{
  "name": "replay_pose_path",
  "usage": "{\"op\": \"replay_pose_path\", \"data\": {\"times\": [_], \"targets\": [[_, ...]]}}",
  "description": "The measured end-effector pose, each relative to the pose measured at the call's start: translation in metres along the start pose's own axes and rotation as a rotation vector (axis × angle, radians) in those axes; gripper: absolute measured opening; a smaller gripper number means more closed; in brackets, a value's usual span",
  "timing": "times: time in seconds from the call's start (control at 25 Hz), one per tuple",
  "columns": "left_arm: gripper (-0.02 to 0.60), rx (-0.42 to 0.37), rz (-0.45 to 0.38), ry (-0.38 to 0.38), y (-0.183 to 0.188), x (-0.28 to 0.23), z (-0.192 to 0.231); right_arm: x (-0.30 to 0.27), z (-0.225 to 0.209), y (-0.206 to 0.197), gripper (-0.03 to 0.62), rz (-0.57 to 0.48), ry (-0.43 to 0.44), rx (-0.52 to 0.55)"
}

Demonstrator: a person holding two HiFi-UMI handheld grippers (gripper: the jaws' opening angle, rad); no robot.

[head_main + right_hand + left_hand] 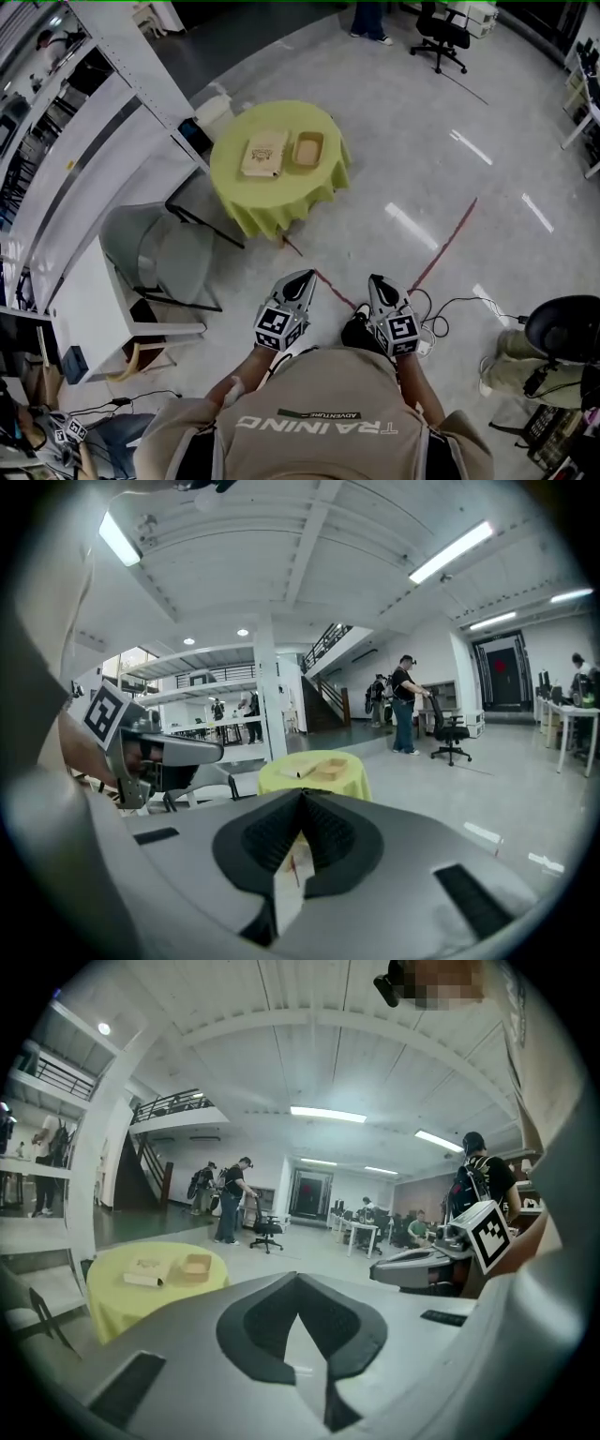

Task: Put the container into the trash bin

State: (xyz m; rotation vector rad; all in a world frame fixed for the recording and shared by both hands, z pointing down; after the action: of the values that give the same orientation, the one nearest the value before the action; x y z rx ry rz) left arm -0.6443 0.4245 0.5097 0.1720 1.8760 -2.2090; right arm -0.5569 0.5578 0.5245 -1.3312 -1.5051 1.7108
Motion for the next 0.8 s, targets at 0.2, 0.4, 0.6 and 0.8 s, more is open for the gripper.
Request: {"op": "replay_pose_path", "data": {"times": [0.2, 0.4, 0.6, 0.8], "targets": [[0.002, -0.007, 0.039, 0.042, 0.023, -0.064, 0.009, -0.034, -0.052, 0.027, -0.003, -0.006, 0.079, 0.111], [0.002, 0.025, 0.028, 0.06, 0.034, -0.118, 0.006, -0.054, -0.098, 0.02, -0.003, 0.025, 0.127, 0.117], [0.002, 0.019, 0.071, 0.038, 0.029, -0.15, 0.013, -0.069, -0.113, 0.015, -0.003, 0.059, 0.133, 0.048], [0.002, 0.059, 0.097, 0.032, 0.024, -0.177, 0.032, -0.104, -0.128, 0.016, -0.003, 0.08, 0.157, 0.025]]}}
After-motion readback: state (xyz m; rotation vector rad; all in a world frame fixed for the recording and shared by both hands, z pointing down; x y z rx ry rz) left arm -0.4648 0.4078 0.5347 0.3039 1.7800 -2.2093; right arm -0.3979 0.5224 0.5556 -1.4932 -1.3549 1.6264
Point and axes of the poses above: the fingertips, and each gripper's own axes: x backward along the fingers, z to its left, y out of its top, the point moved 2 cm from there along x, backward along the fingers, and after that the axes turned 4 degrees about -y, right-handed, at the moved point
